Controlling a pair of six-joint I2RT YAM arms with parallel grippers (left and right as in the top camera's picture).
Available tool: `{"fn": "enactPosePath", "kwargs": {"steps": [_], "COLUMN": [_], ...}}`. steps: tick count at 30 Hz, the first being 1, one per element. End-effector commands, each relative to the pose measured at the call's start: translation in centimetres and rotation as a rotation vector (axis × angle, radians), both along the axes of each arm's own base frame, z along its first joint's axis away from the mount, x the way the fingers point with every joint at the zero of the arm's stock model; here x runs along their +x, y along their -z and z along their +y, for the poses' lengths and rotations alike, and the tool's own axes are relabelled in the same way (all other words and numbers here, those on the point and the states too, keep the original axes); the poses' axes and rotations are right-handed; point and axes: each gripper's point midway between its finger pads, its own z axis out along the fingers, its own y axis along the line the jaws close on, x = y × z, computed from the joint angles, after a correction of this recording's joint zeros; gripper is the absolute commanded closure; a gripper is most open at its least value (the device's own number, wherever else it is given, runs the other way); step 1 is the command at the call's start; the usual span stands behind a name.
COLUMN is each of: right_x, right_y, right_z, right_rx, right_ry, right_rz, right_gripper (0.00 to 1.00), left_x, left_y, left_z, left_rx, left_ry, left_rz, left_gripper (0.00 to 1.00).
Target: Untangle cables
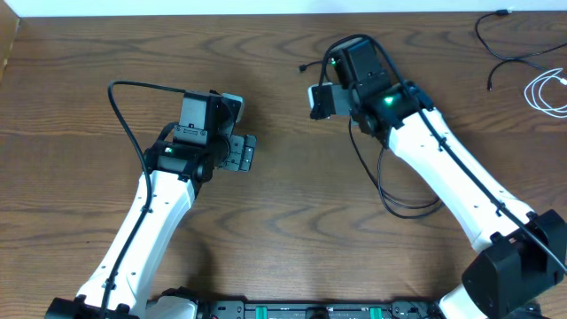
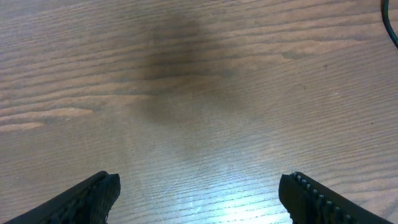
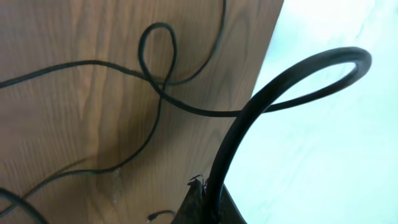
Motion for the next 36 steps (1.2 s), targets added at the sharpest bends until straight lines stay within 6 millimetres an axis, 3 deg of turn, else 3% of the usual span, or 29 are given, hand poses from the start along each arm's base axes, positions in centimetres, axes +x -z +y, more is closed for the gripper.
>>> {"fn": "enactPosePath", "kwargs": {"steps": [1,4,13,24,29,36], "right_x": [-2.0,-4.8,-9.6,-14.7,-14.6,-12.4], "right_y": [-0.1,1.8,5.3,12.5,14.4,14.3], "right_z": [0.7,1.3,2.0,0.0,-1.4,-2.6], "right_rx": [-0.217,-0.184,0.047,0.073,0.115,0.279], "right_ry": [-0.262,-0.335,-0.281,-0.156,-0.007,0.257], "right_rz": [0.072,0.209,0.463,0.668,0.661,0.611], "right_gripper": [0.99,0.99,0.99,0.99,0.99,0.95], "left_x": [0.3,0.3,0.3,0.3,0.3,0.3], "left_y": [-0.2,-0.2,-0.2,-0.2,-0.2,-0.2], "left_z": [0.3,0.3,0.3,0.3,0.3,0.3], "left_rx": [0.007,0.007,0.007,0.007,0.007,0.007], "left_ry": [-0.015,-0.015,-0.015,-0.015,-0.015,-0.015], "left_rz": [-0.006,-0.006,-0.006,-0.006,-0.006,-0.006], "left_gripper": [0.13,0.13,0.13,0.13,0.13,0.13]}}
